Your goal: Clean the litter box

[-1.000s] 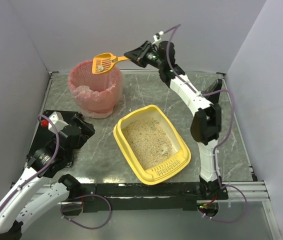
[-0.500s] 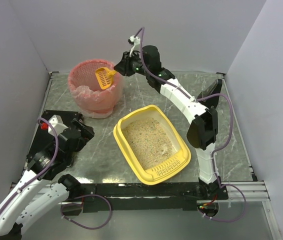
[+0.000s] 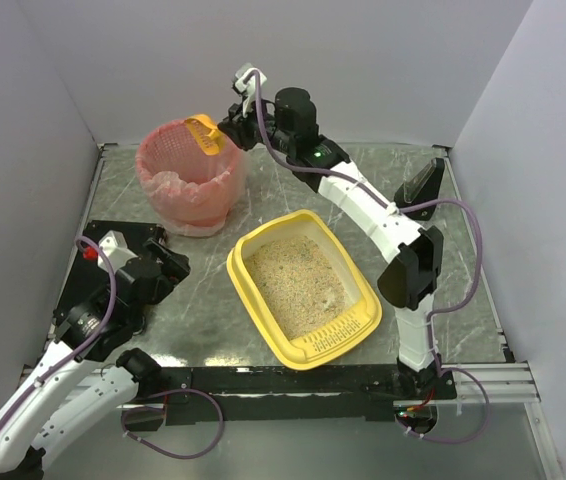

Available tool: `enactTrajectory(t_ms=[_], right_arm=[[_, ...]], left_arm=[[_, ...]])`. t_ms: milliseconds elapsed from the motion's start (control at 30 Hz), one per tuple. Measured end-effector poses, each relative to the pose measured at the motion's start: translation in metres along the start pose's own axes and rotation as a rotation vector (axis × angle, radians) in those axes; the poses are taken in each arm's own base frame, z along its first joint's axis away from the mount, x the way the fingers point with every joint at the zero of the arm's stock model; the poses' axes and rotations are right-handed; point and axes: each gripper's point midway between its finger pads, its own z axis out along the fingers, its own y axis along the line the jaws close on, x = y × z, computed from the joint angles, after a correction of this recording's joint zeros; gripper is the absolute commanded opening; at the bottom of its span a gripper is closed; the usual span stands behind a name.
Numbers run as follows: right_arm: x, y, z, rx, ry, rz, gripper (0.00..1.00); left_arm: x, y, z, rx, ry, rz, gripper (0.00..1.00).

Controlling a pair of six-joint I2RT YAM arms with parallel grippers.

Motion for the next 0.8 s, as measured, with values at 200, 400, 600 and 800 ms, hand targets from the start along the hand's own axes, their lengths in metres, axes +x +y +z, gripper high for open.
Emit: enactTrajectory(t_ms=[200,400,600,800], right_arm=[[-0.027,0.001,-0.032,0.051,-0.015,0.064,0.00],[-0.052,-0.022,-0.138,0.171,-0.038,0.365,0.00],[-0.050,-0.028,-0.243,0.319,-0.063,0.499,0.00],[0.021,-0.008,-0.309,0.492,0.161,0.437,0.00]], left_arm=[[0.000,-0.003,-0.001,0.016,0.004,-0.006,0.97],[0.004,-0.028,0.003,0.119,0.019,-0.012,0.97],[0.021,-0.054,0.022,0.183,0.073,0.038,0.97],[0.058,-0.075,0.053,0.201,0.190,0.132,0.97]])
